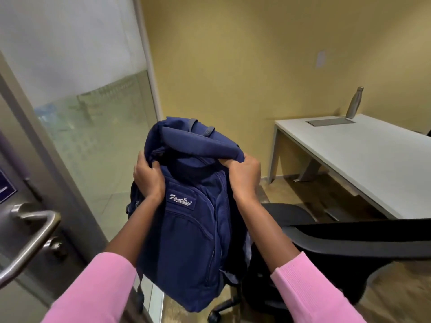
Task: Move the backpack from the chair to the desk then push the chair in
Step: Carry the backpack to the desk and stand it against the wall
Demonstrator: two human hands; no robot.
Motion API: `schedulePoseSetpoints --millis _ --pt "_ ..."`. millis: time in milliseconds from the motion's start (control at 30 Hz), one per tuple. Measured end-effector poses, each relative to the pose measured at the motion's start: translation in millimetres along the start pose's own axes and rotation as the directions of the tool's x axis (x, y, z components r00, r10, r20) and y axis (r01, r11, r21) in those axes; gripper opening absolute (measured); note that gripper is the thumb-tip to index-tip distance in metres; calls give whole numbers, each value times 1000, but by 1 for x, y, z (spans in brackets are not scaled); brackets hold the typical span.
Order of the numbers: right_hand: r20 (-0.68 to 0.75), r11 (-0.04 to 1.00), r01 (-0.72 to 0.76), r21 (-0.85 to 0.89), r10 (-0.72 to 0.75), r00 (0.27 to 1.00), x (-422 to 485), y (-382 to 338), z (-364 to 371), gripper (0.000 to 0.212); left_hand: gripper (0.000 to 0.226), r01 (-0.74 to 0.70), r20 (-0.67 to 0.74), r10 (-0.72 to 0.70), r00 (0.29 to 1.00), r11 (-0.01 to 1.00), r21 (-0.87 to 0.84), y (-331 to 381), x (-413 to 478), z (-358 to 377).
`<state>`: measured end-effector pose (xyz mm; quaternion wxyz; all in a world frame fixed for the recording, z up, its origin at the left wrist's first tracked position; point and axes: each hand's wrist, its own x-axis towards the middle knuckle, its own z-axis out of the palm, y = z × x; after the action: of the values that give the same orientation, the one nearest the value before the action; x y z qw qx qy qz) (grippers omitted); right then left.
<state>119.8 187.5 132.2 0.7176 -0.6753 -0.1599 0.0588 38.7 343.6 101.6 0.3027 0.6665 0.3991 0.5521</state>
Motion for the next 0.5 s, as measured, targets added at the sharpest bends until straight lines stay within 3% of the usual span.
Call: schedulePoseSetpoints --millis 233,367,500 --pt "-80 975 205 -91 -212 974 77 -17 32 5 28 -91 -91 94 991 995 45 19 69 45" --pt "-151 959 260 -113 -275 949 132 -9 47 22 33 -123 -95 134 986 986 114 31 105 83" --pt "-77 948 315 -39 -318 945 186 27 54 51 30 -164 -89 175 981 979 118 37 143 126"
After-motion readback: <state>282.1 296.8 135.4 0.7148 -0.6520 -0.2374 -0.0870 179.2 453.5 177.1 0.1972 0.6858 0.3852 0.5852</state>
